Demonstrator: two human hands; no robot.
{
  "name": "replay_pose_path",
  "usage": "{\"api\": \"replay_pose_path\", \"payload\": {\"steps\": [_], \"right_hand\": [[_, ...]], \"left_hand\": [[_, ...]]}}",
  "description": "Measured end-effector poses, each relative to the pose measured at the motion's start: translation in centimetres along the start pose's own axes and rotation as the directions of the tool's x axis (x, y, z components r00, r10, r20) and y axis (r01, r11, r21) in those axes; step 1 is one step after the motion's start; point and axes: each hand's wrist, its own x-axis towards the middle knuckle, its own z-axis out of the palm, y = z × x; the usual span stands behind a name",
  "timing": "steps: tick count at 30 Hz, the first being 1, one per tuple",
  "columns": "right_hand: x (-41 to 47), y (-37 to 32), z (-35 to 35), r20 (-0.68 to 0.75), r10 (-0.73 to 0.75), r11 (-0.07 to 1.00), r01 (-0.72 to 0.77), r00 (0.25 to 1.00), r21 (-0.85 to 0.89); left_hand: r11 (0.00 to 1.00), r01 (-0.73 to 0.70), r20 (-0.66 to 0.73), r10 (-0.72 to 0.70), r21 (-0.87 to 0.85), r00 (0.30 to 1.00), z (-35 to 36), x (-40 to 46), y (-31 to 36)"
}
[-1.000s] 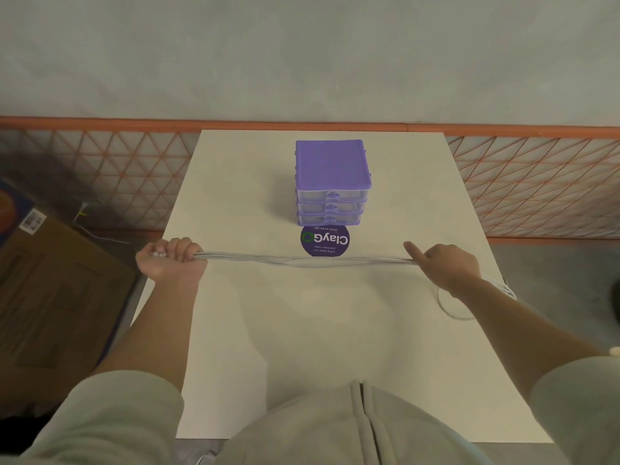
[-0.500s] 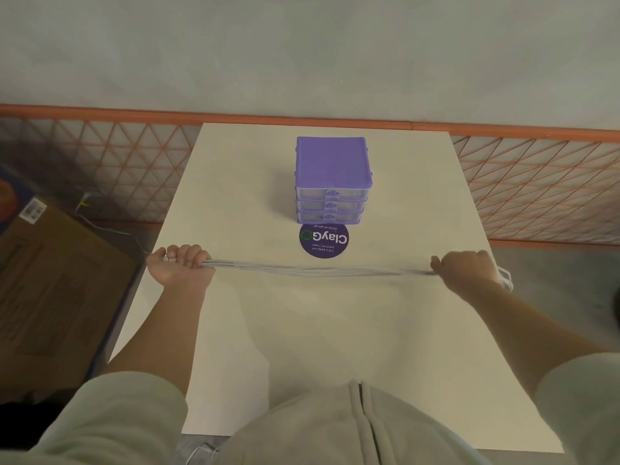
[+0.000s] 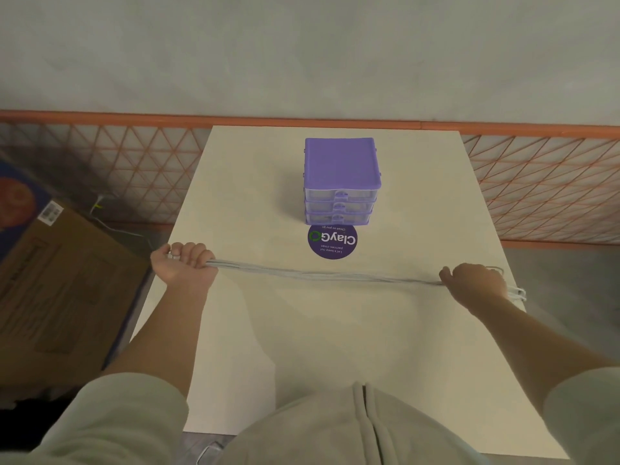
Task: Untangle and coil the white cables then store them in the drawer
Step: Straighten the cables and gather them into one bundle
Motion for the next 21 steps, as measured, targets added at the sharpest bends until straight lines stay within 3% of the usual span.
{"api": "replay_pose_path", "payload": {"steps": [4, 8, 10, 12, 14, 17, 21], "right_hand": [[-0.6, -1.3, 0.6, 0.034, -0.082, 0.992, 0.085, 0.996, -0.093], [-1.3, -6.8, -0.5, 0.045, -0.202, 0.978, 0.198, 0.978, 0.07], [-2.0, -10.9, -1.4, 0.001, -0.374, 0.903, 0.364, 0.927, 0.227], [-3.5, -15.1, -2.4, -0.07, -0.551, 0.755, 0.532, 0.832, 0.384], [-5.0, -18.6, -3.1, -0.064, -0.646, 0.664, 0.602, 0.76, 0.443], [-6.8, -21.5, -3.0, -0.008, -0.691, 0.642, 0.619, 0.723, 0.452], [-7.2, -20.6, -2.6, 0.046, -0.607, 0.713, 0.518, 0.793, 0.471]], "left_hand": [[1.0, 0.018, 0.017, -0.018, -0.023, 1.0, -0.1, -0.1, -0.5], [0.998, 0.002, 0.049, 0.001, -0.062, 0.999, 0.6, -0.3, 0.1], [0.997, 0.004, 0.061, 0.001, -0.082, 0.998, 1.0, -0.5, 0.3], [0.993, 0.009, 0.072, 0.0, -0.116, 0.997, 1.4, -0.7, 0.4], [0.987, 0.019, 0.086, -0.006, -0.157, 0.996, 1.6, -0.9, 0.4], [0.977, 0.039, 0.112, -0.016, -0.211, 0.994, 1.6, -0.9, 0.6], [0.967, 0.036, 0.112, -0.008, -0.251, 0.994, 1.4, -0.7, 1.1]]}}
